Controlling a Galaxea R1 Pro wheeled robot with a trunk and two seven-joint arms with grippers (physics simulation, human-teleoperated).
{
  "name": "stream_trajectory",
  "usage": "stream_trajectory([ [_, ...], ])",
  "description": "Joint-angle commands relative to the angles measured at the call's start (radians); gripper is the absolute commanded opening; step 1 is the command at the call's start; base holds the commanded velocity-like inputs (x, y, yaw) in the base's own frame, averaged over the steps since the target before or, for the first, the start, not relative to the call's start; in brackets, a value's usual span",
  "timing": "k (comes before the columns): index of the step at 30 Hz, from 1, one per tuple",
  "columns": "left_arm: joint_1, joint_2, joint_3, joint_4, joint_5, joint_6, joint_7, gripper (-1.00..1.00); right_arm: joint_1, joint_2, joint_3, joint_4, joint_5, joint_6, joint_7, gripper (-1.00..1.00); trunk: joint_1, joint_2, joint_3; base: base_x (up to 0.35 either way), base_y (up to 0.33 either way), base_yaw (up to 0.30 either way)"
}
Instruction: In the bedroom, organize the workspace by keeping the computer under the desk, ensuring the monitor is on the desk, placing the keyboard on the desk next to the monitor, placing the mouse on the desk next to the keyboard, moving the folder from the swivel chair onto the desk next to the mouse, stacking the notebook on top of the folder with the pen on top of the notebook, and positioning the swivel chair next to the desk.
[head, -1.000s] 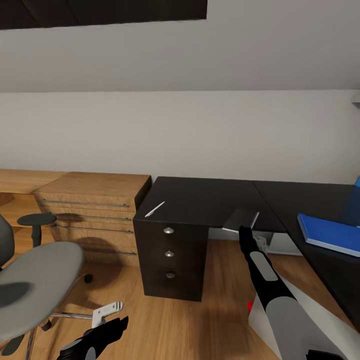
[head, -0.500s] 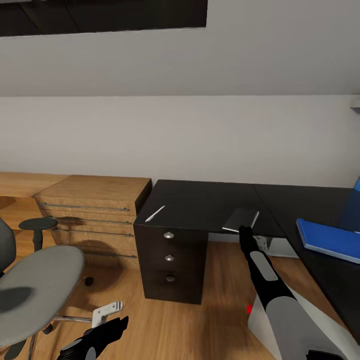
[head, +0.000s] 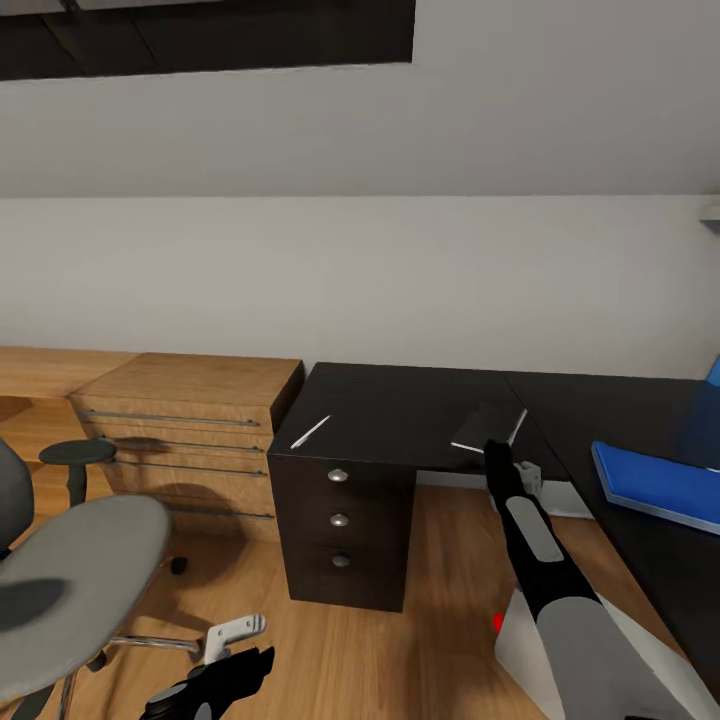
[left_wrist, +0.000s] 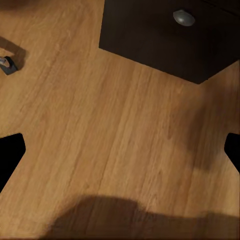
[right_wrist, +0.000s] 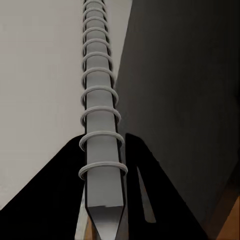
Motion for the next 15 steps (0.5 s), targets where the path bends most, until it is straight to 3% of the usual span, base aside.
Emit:
stream_trajectory([
  [1,0.0,-0.001,-0.002,0.006,0.009,0.004,0.008,1.0,0.015,0.0,-0.001,-0.032,-0.011,-0.003,-0.004,-1.0,0.0,0.0,-0.001,0.0,0.0,0.0],
  [5,0.0,-0.001,-0.006,0.018,0.009,0.004,0.009,1.0,0.063,-0.003,-0.004,-0.118,-0.011,-0.003,-0.006,-1.0,0.0,0.0,-0.001,0.0,0.0,0.0],
  [8,-0.001,0.001,-0.006,0.045,0.009,0.004,0.009,1.0,0.078,-0.01,-0.029,-0.164,-0.011,-0.002,-0.014,-1.0,0.0,0.0,-0.001,0.0,0.0,0.0],
  [11,0.0,0.003,-0.004,0.128,0.008,-0.002,0.008,1.0,0.084,-0.014,-0.077,-0.195,-0.011,-0.002,-0.028,-1.0,0.0,0.0,-0.001,0.0,0.0,0.0],
  [15,0.0,0.023,0.001,0.234,0.008,-0.074,0.008,1.0,0.085,-0.017,-0.095,-0.207,-0.011,-0.002,-0.031,-1.0,0.0,0.0,-0.001,0.0,0.0,0.0],
])
